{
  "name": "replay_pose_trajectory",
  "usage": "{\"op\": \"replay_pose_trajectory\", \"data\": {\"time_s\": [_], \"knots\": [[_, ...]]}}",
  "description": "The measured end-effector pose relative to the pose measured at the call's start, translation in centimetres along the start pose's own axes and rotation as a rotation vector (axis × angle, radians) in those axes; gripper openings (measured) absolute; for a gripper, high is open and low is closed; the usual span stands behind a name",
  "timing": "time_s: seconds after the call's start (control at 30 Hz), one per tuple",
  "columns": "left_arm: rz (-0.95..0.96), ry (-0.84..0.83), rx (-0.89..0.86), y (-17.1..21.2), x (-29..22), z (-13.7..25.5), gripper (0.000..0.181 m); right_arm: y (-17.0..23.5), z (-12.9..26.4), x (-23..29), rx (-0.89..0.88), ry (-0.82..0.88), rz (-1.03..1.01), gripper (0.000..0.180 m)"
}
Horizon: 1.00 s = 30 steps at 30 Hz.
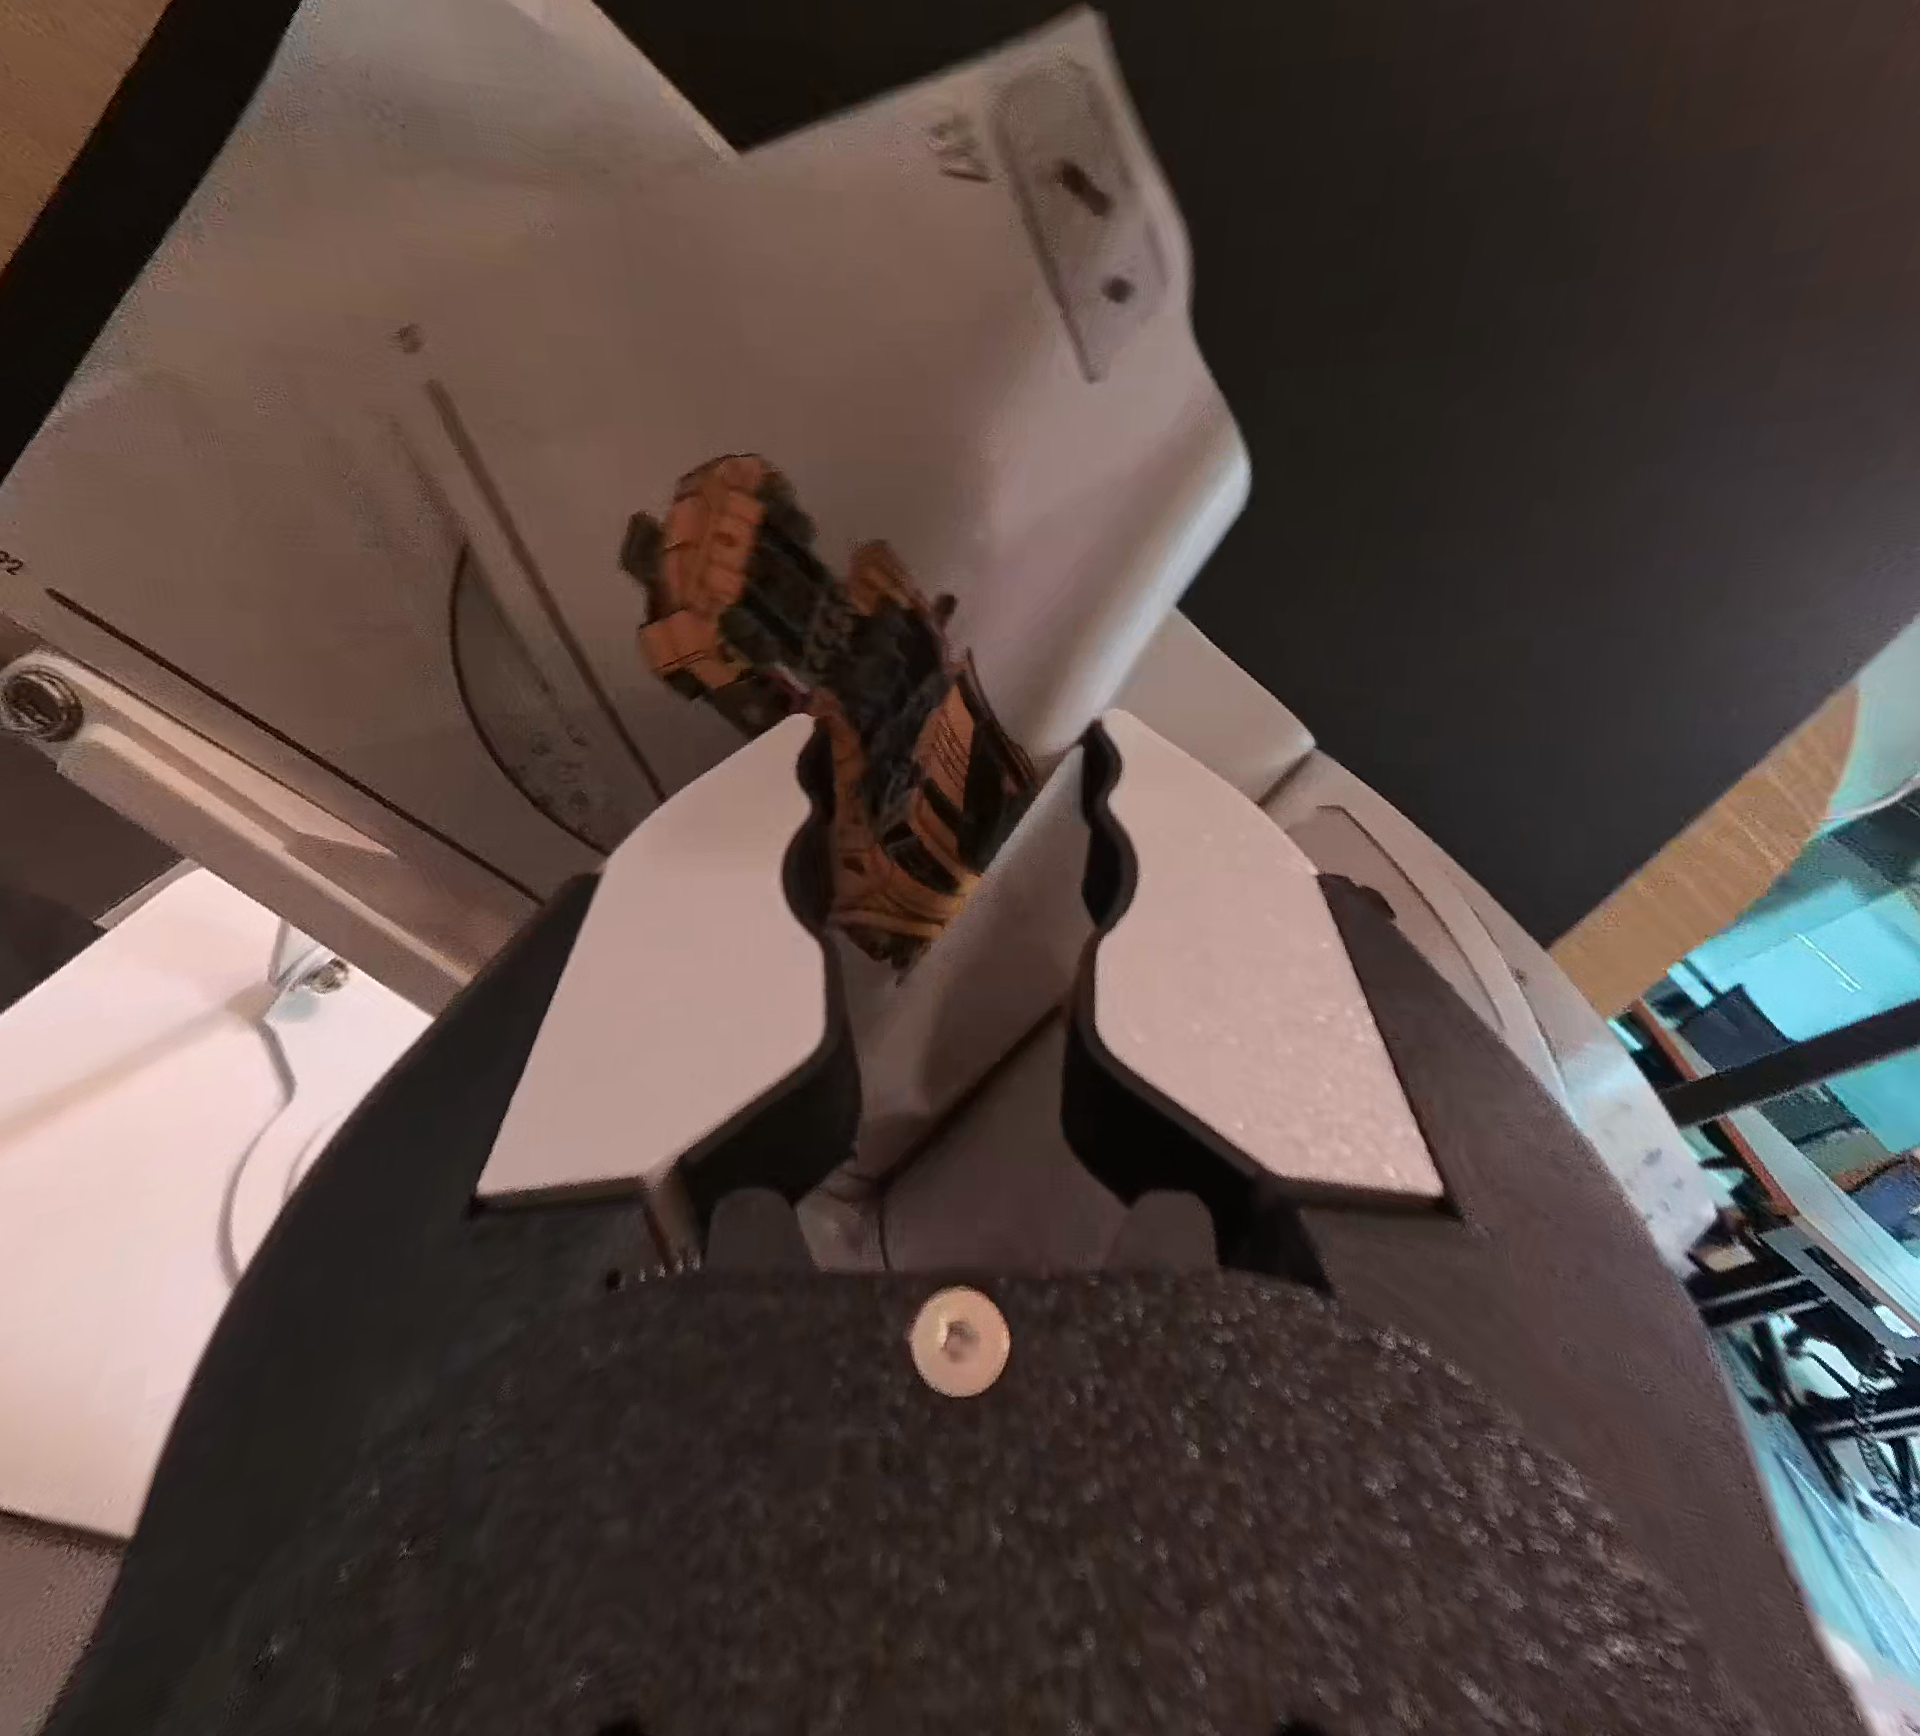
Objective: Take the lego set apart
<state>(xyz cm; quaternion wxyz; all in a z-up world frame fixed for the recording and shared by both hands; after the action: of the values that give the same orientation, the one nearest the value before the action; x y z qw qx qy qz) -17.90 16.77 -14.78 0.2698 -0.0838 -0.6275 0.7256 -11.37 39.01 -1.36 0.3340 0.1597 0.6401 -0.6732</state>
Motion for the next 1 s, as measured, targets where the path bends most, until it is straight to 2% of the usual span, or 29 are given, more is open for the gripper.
{"op": "replay_pose_trajectory", "data": {"time_s": [0.13, 0.3, 0.4, 0.47, 0.73, 0.9, 1.0], "knots": [[-0.007, 0.005, 0.008, 0.2, -0.2, -0.1, 0.000, 0.4, 0.8, -1.0, -0.036, -0.041, -0.045, 0.023], [0.084, 0.020, -0.017, -0.3, 0.0, -0.4, 0.002, 1.4, 2.6, -2.3, -0.105, -0.110, -0.135, 0.014], [0.184, 0.041, -0.065, -2.2, 0.6, -1.3, 0.005, 2.7, 3.4, -3.5, -0.123, -0.123, -0.162, 0.014], [0.222, 0.077, -0.082, -3.8, 0.8, -2.6, 0.008, 3.8, 3.8, -4.5, -0.125, -0.136, -0.189, 0.015], [0.152, 0.090, -0.095, -11.9, 2.2, -11.1, 0.008, 9.4, 3.6, -8.6, -0.104, -0.207, -0.342, 0.020], [0.079, 0.085, 0.003, -13.3, 2.2, -16.1, 0.013, 13.0, 4.0, -10.5, -0.153, -0.254, -0.457, 0.020], [0.077, 0.124, -0.044, -14.7, 1.5, -17.6, 0.015, 14.0, 5.6, -11.4, -0.235, -0.275, -0.568, 0.020]]}}
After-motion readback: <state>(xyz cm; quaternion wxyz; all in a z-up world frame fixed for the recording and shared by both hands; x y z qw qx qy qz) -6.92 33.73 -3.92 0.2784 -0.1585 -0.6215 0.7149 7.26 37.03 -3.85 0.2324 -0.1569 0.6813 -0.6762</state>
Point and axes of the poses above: each gripper's, where its closed fingertips meet, z back along the fingers, y out of its underside, x = y × z across the jaws, the point moved 2 cm from there along z, back along the fingers, and after that the axes turned 5 degrees about x, right-handed, at the moved point
